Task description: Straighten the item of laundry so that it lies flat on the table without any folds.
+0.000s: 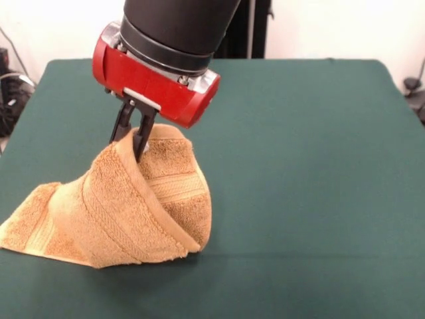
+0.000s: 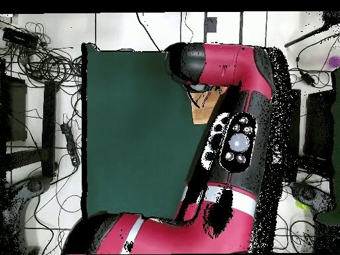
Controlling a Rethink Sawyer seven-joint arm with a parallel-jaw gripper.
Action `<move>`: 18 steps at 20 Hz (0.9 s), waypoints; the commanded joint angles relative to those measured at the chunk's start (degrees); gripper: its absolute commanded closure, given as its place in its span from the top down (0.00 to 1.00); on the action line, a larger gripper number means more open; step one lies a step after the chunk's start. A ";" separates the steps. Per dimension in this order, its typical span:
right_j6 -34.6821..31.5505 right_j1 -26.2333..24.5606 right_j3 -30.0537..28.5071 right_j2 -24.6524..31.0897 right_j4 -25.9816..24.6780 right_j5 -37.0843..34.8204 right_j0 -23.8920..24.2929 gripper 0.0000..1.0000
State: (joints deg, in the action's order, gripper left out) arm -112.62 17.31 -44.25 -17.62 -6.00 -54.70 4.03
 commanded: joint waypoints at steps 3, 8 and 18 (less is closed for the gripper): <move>-11.83 -2.55 2.85 2.03 1.77 -3.19 -1.88 0.00; -11.41 -2.77 4.05 2.31 2.31 -4.14 -1.56 0.00; -11.36 -3.55 5.90 2.93 2.81 -3.50 -1.44 0.00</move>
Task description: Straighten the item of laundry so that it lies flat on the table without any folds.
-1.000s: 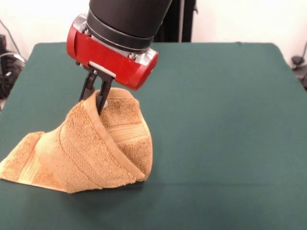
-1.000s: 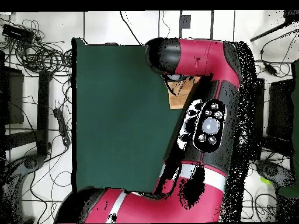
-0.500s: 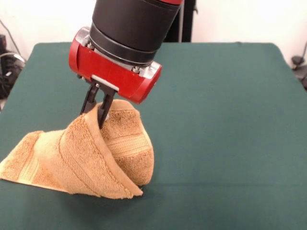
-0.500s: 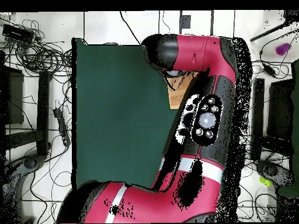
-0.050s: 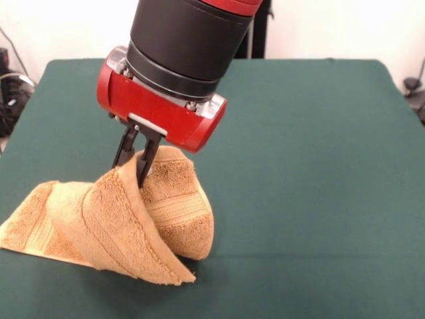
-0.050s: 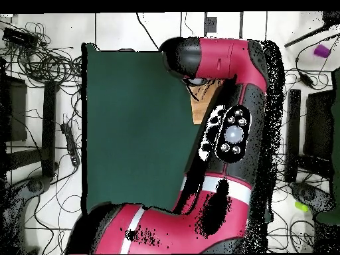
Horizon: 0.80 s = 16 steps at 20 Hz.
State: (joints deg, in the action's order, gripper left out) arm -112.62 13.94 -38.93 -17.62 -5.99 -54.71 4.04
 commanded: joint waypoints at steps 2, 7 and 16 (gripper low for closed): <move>-13.41 -1.42 2.29 3.27 3.75 -3.77 -1.46 0.00; -22.22 -5.48 7.65 1.66 5.35 -2.78 -2.86 0.00; -29.54 -11.04 18.74 -4.55 3.57 -3.00 -3.86 0.00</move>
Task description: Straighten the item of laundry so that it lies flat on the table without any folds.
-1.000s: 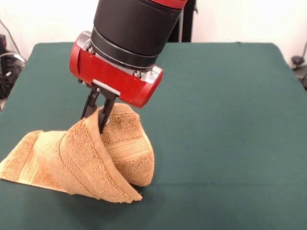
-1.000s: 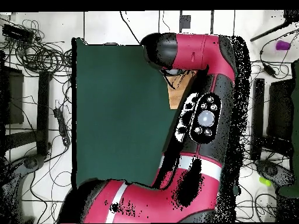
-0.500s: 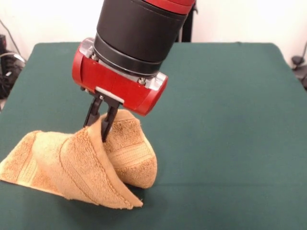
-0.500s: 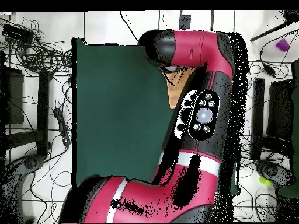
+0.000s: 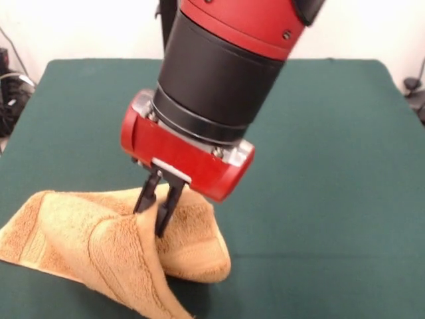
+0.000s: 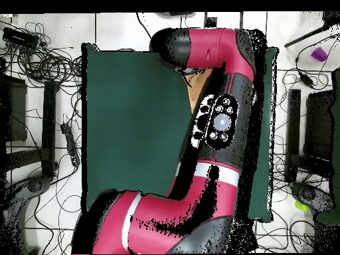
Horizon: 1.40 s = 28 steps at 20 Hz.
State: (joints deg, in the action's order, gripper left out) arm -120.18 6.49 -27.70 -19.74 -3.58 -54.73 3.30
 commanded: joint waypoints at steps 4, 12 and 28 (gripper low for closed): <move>-25.94 -3.91 8.51 -4.98 -0.10 -1.99 -3.58 0.00; -23.54 -2.97 8.24 -6.18 -0.29 -3.55 -3.55 0.00; -19.59 0.72 -3.26 -3.35 -0.99 1.67 -5.02 0.00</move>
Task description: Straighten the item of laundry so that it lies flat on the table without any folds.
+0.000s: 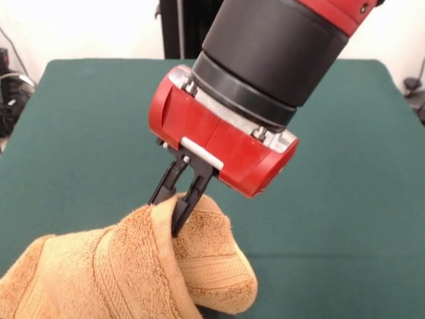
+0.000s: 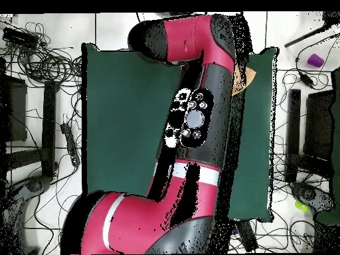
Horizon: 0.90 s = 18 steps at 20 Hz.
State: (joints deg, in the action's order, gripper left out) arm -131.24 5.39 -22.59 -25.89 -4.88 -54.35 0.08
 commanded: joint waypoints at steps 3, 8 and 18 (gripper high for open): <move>-7.83 2.05 -8.69 3.14 0.34 1.24 -1.62 0.00; -6.79 2.36 -9.25 3.53 0.26 1.31 -1.44 0.00; -6.53 2.55 -10.07 4.02 0.13 2.12 -1.42 0.00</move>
State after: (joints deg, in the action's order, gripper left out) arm -131.24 7.86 -23.41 -25.89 -5.03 -54.35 0.10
